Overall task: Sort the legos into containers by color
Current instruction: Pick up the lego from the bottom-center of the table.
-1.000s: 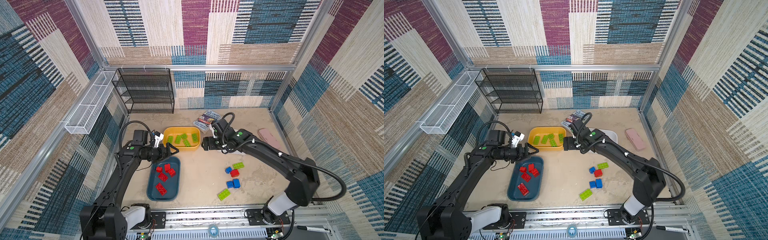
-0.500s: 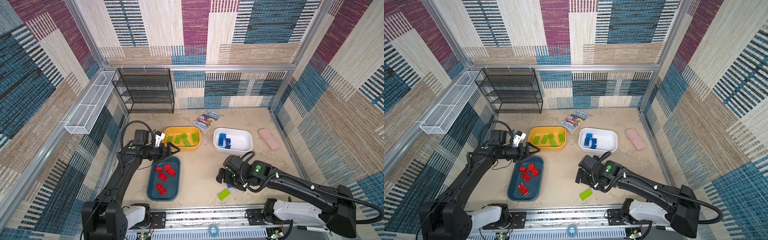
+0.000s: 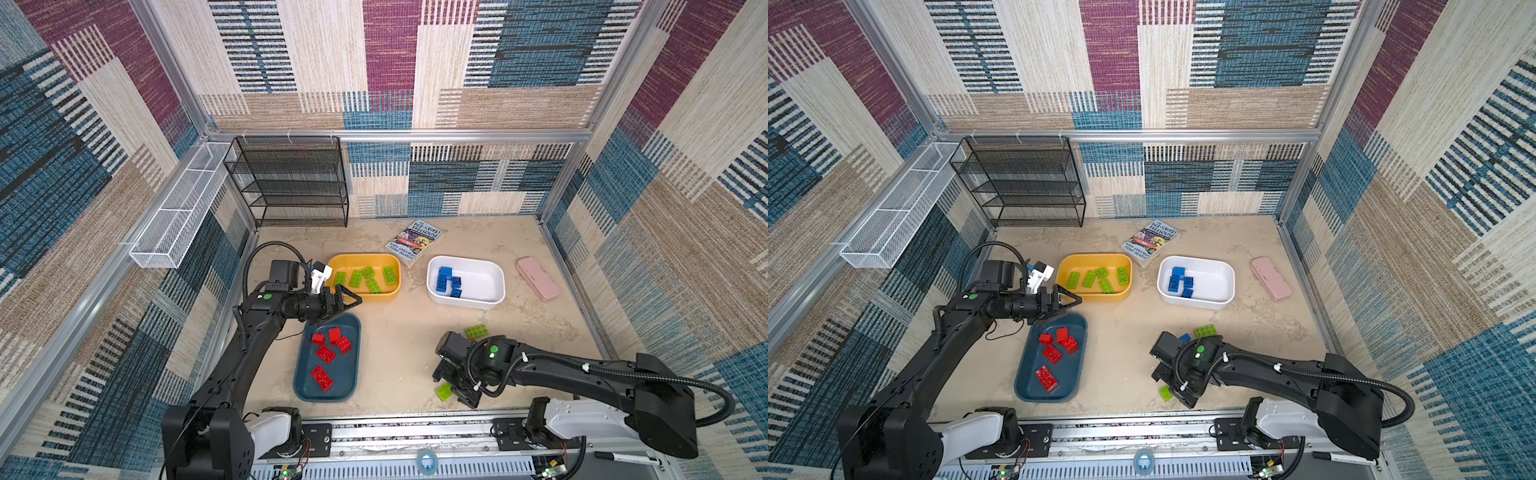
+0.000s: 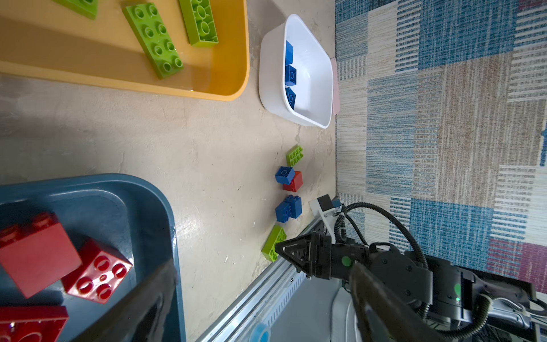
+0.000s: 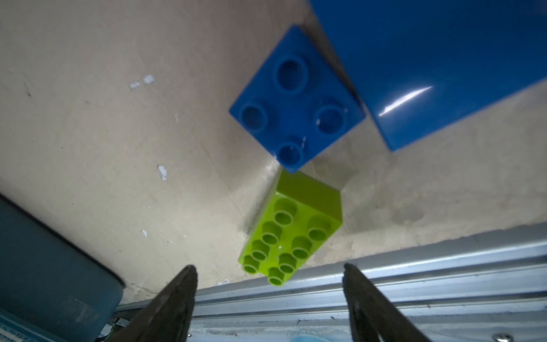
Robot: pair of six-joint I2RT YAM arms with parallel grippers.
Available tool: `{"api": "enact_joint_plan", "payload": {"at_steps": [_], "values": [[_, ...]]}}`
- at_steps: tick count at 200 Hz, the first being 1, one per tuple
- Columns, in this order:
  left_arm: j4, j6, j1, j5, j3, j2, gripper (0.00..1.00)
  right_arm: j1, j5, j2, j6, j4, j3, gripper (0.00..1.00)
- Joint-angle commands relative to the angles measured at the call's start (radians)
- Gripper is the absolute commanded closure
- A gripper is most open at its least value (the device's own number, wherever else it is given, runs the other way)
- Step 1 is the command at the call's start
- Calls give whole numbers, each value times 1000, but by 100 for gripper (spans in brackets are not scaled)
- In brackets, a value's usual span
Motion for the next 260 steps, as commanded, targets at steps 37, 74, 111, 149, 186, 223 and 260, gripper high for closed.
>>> {"api": "enact_joint_plan", "payload": {"at_steps": [37,74,111,149,186,223,260], "values": [[18,4,-1,19,-7,0,6,1,11,63,67,-6,11,40],[23,3,-1,19,-8,2,6,0,12,121,47,1,11,53],[22,7,-2,25,-10,-4,6,0,34,164,17,-27,40,73],[17,1,-2,10,-6,-25,6,1,209,179,-115,-195,269,77],[-53,40,3,-60,26,-52,6,-28,329,277,-376,-197,532,76],[-106,57,15,-97,19,-87,6,-125,273,437,-725,-46,752,74],[-126,55,45,-108,-5,-133,6,-183,205,685,-956,-35,1055,70]]}}
